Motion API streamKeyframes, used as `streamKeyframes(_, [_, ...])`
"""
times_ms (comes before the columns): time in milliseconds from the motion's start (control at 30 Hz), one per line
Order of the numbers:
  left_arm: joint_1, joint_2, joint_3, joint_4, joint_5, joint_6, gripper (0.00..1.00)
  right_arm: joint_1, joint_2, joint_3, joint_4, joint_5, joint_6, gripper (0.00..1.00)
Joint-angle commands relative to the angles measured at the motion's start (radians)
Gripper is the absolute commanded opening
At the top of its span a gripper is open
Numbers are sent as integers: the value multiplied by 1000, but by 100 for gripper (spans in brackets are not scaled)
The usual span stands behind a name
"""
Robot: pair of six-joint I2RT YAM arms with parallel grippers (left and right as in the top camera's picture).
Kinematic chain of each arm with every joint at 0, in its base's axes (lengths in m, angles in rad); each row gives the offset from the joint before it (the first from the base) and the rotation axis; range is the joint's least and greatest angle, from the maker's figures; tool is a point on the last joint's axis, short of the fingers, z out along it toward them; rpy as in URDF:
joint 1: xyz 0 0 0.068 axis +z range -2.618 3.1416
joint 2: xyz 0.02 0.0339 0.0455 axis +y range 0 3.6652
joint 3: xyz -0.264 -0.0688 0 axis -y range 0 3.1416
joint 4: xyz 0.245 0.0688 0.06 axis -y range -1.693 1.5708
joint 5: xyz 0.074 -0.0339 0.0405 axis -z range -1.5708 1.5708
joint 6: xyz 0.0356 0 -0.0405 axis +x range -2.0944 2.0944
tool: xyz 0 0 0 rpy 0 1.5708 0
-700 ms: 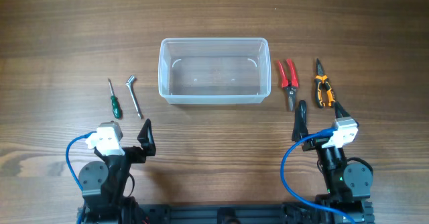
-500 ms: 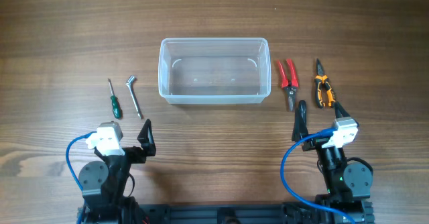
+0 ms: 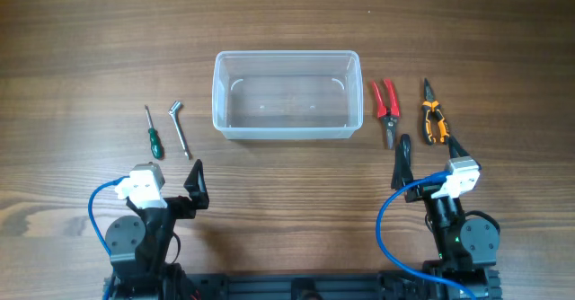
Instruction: Pack container
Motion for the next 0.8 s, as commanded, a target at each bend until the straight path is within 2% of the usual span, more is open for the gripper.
streamKeyframes(0, [-6,-8,-10,-1,1,16,100,-3,-10,-2,3,-5,-6,100])
streamKeyframes(267, [-6,-8,-10,-1,1,16,100,-3,-10,-2,3,-5,-6,100])
streamKeyframes(333, [-6,-8,-10,-1,1,16,100,-3,-10,-2,6,-24,45,100])
streamKeyframes(467, [-6,-8,-10,-1,1,16,100,-3,0,-1,6,-27,234,100])
streamKeyframes(533, [-6,-8,-10,-1,1,16,100,-3,11,13,1,-21,265,100])
streamKeyframes(633, [-6,-8,-10,-1,1,16,100,-3,60,68,1,46,293,100])
streamKeyframes(767, [-6,-8,-10,-1,1,16,100,-3,260,230,-22,98,282,100])
